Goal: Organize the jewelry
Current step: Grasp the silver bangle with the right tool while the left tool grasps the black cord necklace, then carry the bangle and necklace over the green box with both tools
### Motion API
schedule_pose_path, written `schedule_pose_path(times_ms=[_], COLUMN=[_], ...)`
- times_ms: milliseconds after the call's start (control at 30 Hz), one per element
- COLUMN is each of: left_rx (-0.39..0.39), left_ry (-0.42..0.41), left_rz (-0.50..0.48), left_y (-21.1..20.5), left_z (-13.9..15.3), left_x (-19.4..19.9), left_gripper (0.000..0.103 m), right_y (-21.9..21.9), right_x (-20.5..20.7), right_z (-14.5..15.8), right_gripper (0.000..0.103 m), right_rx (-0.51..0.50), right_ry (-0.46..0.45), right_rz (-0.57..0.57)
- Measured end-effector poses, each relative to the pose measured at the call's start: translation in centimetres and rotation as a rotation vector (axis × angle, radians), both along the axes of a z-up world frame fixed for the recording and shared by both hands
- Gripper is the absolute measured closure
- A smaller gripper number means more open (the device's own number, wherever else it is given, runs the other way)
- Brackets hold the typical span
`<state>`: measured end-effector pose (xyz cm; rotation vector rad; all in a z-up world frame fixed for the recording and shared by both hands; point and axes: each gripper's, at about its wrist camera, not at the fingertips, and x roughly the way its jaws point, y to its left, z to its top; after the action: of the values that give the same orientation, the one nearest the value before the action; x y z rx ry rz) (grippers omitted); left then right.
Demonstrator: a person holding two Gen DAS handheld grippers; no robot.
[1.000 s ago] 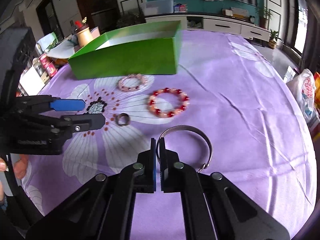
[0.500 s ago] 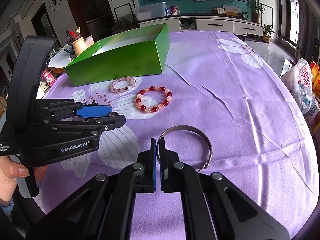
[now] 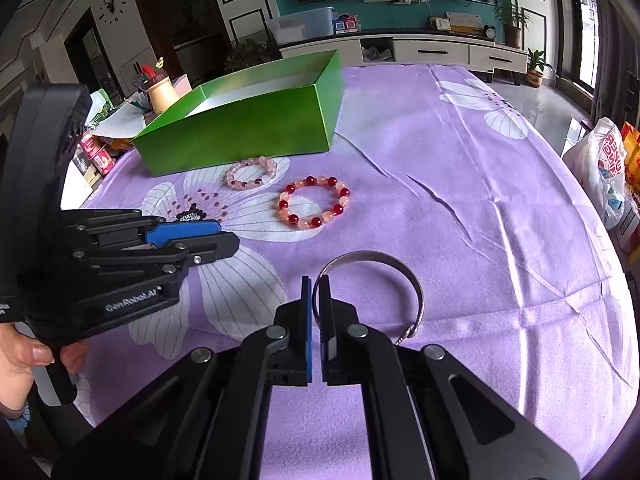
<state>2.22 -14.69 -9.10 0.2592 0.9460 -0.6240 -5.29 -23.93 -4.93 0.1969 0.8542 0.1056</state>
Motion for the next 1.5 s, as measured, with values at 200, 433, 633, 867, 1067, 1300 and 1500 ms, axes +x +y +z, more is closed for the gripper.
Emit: schedule_pose_path(times_ms=[200,433,633,867,1067,1300,1500], left_rx=[-0.047,-0.047,-0.054,-0.045,-0.038,-0.041,-0.035], left_ry=[0.007,-0.001,-0.049,-0.116,-0.147,-0.16,-0.161], left_rz=[0.058,0.147,0.198,0.223,0.242,0.258,0.282], left_y=[3.2,6.4,8.3,9.5,10.0,10.3,10.6], left_z=[1.5,3.2,5.8,8.5,10.0,10.7,10.7], left_x=[0.2,1.6,2.7,4.3,5.9,7.8,9.9], left_gripper=[0.082,0.082,0.082,0.082,0.082,0.082,0.082], right_y=[0.6,1.5,2.8,4.6,6.1,7.0,7.4], right_x=[0.0,0.4,1.7,4.1,6.3,9.2,12.0], right_z=[1.0,2.8,5.2,7.4,9.4,10.7,11.2], right_gripper=[0.101,0.101,0.101,0.101,0.101,0.101,0.101], right_rx=[-0.011,-0.024,-0.046,-0.061,-0.067,-0.053,-0.052], right_ry=[-0.017,-0.05,-0.087,-0.125,-0.165,-0.18,-0.171], right_rz=[0.01,0.022,0.044,0.07,0.098,0.106,0.1])
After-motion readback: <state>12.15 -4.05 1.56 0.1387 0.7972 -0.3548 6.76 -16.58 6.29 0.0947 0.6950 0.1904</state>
